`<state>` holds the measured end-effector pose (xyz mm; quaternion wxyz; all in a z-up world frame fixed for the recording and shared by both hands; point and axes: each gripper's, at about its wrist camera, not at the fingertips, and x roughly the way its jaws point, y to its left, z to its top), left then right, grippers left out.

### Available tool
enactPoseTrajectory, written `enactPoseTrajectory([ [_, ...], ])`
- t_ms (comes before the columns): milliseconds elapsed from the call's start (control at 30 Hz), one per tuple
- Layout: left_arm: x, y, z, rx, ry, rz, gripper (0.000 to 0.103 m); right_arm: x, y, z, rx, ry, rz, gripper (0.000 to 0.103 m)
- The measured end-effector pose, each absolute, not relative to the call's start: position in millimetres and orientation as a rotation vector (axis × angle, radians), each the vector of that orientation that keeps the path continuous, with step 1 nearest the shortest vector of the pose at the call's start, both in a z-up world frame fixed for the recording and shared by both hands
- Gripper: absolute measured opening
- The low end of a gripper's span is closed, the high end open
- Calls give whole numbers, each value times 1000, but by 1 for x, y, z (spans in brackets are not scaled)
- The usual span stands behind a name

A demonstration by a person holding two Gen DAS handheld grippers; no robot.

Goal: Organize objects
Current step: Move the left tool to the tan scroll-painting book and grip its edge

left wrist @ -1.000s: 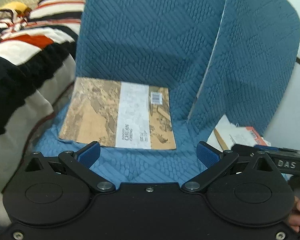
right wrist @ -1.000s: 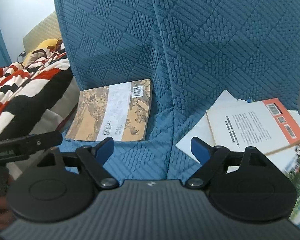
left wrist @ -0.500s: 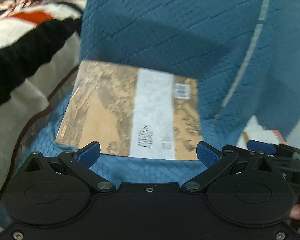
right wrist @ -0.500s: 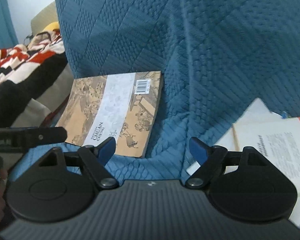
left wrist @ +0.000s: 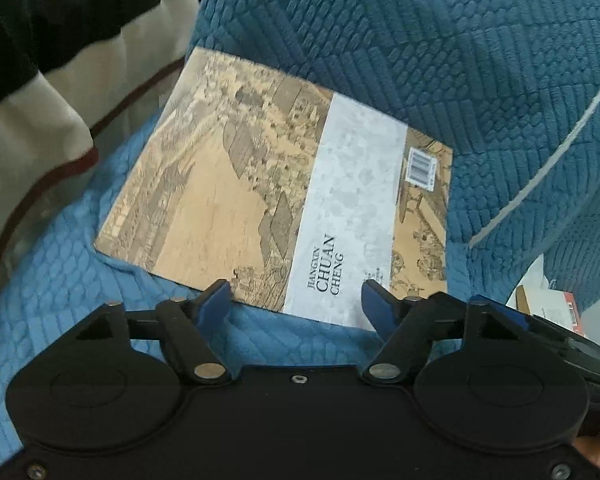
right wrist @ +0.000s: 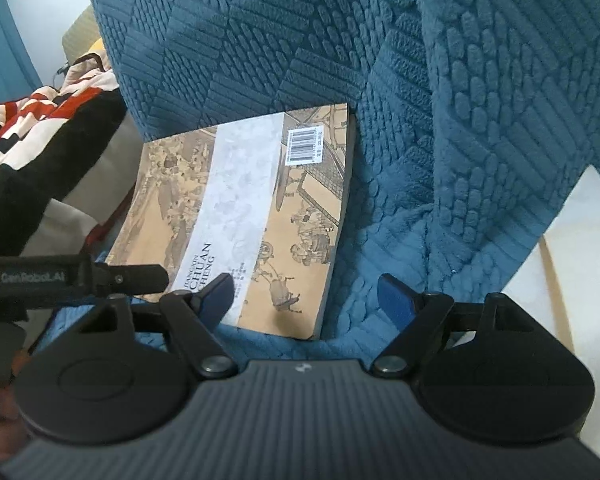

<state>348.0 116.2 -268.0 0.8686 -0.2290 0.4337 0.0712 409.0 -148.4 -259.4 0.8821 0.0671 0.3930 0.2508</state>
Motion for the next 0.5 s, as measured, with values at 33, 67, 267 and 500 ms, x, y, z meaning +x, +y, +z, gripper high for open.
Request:
enactPoseTrajectory([
  [33,349,117,-271,-494,920,151,65,412,-149,-262,152,824,527,73],
  [67,350,118,-274,-514,931,151,62,415,-149,-264,169,833,533,69],
  [267,349,119,-281,-541,937,145,63,430,-148,-275,293,896,610,67],
  [500,346,118,-278,-591,939,132,63,439,-158,-271,432,944,627,67],
])
